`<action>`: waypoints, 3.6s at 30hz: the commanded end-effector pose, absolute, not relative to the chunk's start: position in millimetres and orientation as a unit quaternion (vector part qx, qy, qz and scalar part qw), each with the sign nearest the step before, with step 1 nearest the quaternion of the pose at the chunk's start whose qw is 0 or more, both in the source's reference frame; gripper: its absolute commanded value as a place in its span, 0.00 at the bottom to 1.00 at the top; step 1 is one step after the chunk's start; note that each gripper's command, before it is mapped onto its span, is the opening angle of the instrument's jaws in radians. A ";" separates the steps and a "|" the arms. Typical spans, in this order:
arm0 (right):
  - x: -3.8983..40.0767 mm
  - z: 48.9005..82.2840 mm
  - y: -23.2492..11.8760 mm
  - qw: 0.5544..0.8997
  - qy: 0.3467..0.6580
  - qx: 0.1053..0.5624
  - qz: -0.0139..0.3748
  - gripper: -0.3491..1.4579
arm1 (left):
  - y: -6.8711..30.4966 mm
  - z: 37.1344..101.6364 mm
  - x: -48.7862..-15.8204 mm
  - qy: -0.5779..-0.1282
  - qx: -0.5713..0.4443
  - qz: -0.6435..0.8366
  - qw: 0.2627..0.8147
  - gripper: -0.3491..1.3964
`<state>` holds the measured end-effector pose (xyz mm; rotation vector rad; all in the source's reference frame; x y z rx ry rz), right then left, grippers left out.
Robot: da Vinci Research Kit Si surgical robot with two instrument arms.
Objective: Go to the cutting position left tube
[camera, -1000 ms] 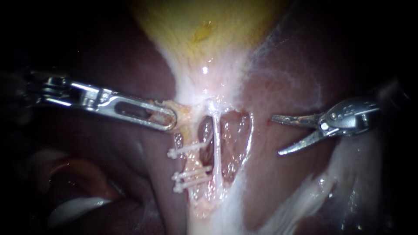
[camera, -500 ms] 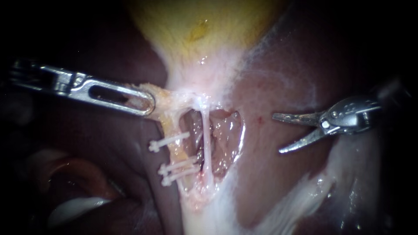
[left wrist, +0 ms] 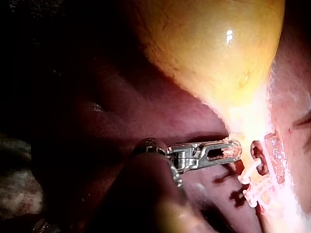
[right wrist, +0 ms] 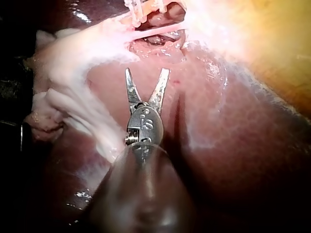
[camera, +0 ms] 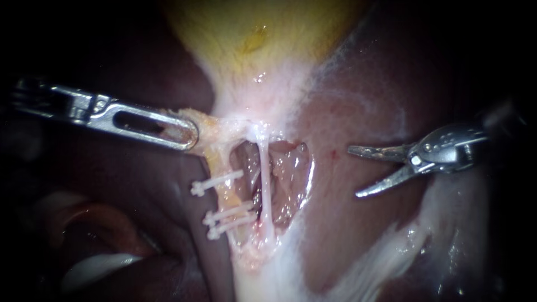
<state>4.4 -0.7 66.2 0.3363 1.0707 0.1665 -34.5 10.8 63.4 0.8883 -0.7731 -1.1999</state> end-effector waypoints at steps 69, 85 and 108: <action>22.4 75.9 -7.7 0.807 0.439 0.386 0.081 0.89 | 10.3 63.3 -34.8 -0.343 0.392 -0.533 0.667 0.00; 26.7 77.5 -7.7 0.779 0.459 0.412 0.106 0.89 | 10.3 63.3 -34.9 -0.343 0.392 -0.533 0.667 0.00; 29.0 78.2 -7.4 0.760 0.485 0.412 0.128 0.89 | 10.4 63.3 -34.9 -0.343 0.392 -0.533 0.667 0.00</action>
